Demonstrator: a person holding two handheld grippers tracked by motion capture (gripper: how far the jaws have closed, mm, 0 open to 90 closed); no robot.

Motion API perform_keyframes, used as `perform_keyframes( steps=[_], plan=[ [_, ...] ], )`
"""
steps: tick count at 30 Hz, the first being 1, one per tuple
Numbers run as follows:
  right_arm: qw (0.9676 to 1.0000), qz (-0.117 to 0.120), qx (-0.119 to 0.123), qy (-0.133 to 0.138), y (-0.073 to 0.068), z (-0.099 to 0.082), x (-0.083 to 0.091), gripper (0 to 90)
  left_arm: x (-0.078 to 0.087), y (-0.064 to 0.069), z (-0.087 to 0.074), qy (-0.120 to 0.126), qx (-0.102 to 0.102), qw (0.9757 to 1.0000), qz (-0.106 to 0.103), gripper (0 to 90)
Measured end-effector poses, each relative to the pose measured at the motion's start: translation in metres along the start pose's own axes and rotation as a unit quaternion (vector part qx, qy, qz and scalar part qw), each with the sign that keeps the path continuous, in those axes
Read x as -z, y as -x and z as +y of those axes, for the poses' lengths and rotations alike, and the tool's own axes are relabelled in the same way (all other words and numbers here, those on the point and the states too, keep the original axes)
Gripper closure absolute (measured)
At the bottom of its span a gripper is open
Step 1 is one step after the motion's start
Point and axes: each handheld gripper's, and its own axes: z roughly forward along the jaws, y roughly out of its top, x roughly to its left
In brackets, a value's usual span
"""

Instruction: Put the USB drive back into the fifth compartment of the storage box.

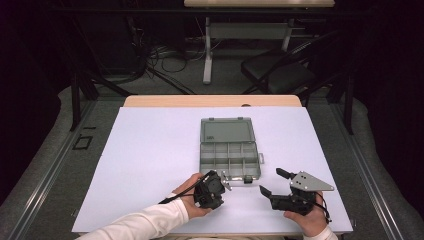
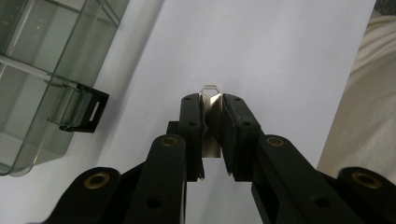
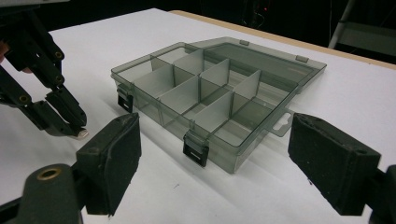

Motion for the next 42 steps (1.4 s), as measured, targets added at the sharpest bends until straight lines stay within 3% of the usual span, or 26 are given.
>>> perform_keyframes(
  steps=[16, 42],
  plan=[
    [1.0000, 0.005, 0.001, -0.003, -0.001, 0.000, -0.001, 17.8, 0.013, -0.005, 0.001, 0.004, 0.005, 1.0000, 0.006, 79.1],
    [1.0000, 0.006, -0.001, -0.004, -0.001, -0.001, -0.002, 17.8, 0.049, -0.023, 0.006, 0.013, 0.027, 0.9993, 0.023, 79.1]
  ],
)
